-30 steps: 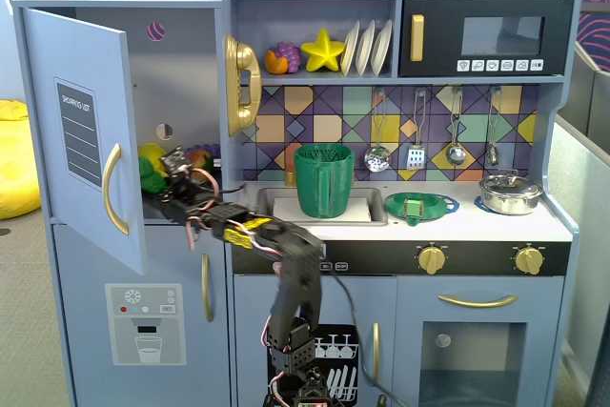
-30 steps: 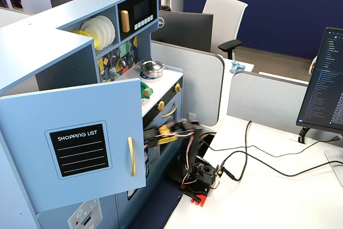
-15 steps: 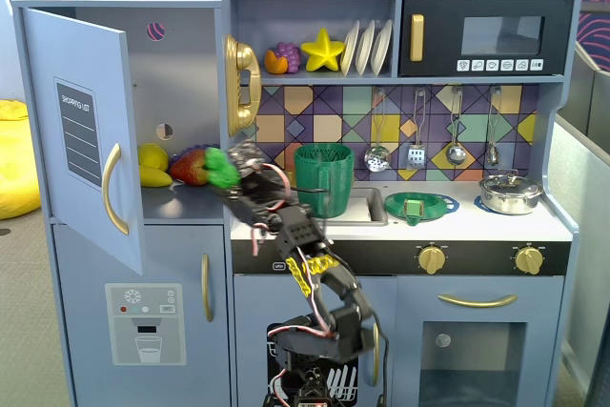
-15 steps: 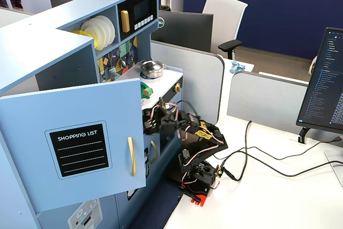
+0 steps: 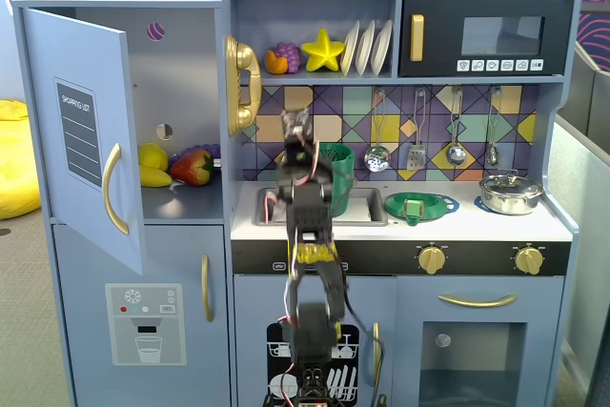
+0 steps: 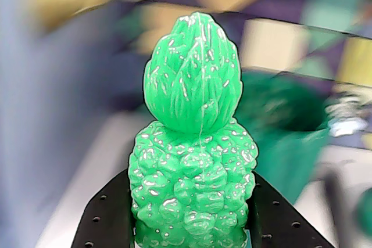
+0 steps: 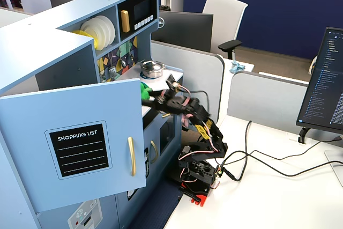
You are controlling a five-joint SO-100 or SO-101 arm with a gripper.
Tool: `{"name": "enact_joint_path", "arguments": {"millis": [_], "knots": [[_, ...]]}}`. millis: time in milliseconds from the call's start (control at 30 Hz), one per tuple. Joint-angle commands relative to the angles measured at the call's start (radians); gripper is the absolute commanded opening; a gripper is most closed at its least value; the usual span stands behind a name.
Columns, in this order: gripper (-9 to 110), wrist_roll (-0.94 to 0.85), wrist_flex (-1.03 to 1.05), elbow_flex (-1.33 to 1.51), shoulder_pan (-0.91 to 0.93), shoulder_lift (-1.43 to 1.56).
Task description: Pick up the green pineapple from the left cabinet and place it in the green recipient
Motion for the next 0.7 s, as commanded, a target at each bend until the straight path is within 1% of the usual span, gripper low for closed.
{"name": "enact_joint_path", "arguments": {"millis": [0,133,267,433,467,533,600,667], "knots": [[0,0.028,-0.158,-0.187,0.081,-0.225],[0,0.043,-0.270,-0.328,0.123,-0.433],[0,0.052,-0.299,-0.491,0.144,-0.618],[1,0.094,-0.351,-0.588,0.172,-0.790],[6,0.114,-0.350,-0.595,0.175,-0.807],[21,0.192,-0.364,-0.592,0.176,-0.816],[30,0.232,-0.371,-0.577,0.175,-0.821],[33,0.242,-0.371,-0.574,0.169,-0.828]]}}
